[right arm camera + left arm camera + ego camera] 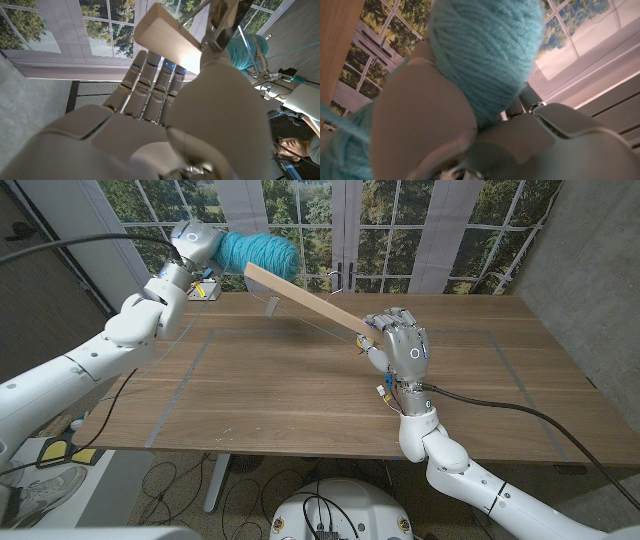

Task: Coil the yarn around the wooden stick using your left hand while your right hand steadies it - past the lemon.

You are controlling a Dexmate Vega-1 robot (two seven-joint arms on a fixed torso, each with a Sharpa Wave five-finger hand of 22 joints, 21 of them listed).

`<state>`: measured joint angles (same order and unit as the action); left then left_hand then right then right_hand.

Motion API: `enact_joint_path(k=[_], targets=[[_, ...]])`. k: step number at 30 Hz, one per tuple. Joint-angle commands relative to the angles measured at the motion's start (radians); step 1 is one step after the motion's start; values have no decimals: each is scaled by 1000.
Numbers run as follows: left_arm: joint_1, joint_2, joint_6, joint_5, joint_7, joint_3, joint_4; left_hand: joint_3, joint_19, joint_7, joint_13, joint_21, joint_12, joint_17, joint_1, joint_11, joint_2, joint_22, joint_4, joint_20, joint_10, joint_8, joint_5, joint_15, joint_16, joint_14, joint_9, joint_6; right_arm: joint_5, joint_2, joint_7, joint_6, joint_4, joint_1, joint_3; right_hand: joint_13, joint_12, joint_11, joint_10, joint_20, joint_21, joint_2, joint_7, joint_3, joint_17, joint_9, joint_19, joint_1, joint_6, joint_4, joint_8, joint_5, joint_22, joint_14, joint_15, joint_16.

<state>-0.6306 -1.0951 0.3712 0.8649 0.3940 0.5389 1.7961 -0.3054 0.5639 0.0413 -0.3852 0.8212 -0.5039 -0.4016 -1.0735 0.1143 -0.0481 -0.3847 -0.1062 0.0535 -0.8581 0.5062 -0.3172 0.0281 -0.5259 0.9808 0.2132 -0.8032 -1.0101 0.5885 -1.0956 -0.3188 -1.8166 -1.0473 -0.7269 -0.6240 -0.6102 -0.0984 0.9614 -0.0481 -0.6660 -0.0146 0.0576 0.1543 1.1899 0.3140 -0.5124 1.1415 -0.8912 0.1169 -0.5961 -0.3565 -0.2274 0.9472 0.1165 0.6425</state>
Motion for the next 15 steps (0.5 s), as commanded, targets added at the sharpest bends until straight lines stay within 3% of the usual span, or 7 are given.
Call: enact_joint_path(k=[1,4,10,15], targets=[[-190,-58,67,-9,54,-245,208,-25,-2,-16,-6,10,-4,-20,-200,50,209,-2,33,110,-54,-3,7,-261,-6,283,4,-66,18,-22,55,-42,53,30,-10,-3,3,-54,64,-38,-8,149,83,-2,4,3,1,142,-80,-4,-7,-6,-1,31,113,-2],[-271,-78,63,-36,111,-324,244,-24,-2,-17,-8,14,-4,-23,-201,47,209,-2,33,109,-55,-5,8,-261,-6,284,4,-66,31,-28,79,-62,75,44,-11,-1,6,-56,64,-40,-9,149,82,-3,4,1,6,142,-81,-4,-7,-6,-1,29,113,-5],[-411,-110,91,-32,128,-465,312,-23,-3,-19,-14,22,-3,-31,-203,44,210,-1,30,109,-57,-11,9,-261,-9,287,4,-59,54,-43,108,-90,120,74,-24,-2,7,-55,66,-40,-15,150,84,-4,6,0,9,143,-80,-4,-6,-6,1,29,113,-10],[-481,-110,63,-20,130,-544,337,-22,-2,-18,-17,28,-3,-37,-205,44,210,0,29,109,-57,-16,10,-261,-11,290,4,-55,79,-54,111,-95,156,98,-36,-4,9,-54,67,-40,-19,151,81,-6,7,-2,11,145,-82,-4,-7,-6,2,31,114,-14]])
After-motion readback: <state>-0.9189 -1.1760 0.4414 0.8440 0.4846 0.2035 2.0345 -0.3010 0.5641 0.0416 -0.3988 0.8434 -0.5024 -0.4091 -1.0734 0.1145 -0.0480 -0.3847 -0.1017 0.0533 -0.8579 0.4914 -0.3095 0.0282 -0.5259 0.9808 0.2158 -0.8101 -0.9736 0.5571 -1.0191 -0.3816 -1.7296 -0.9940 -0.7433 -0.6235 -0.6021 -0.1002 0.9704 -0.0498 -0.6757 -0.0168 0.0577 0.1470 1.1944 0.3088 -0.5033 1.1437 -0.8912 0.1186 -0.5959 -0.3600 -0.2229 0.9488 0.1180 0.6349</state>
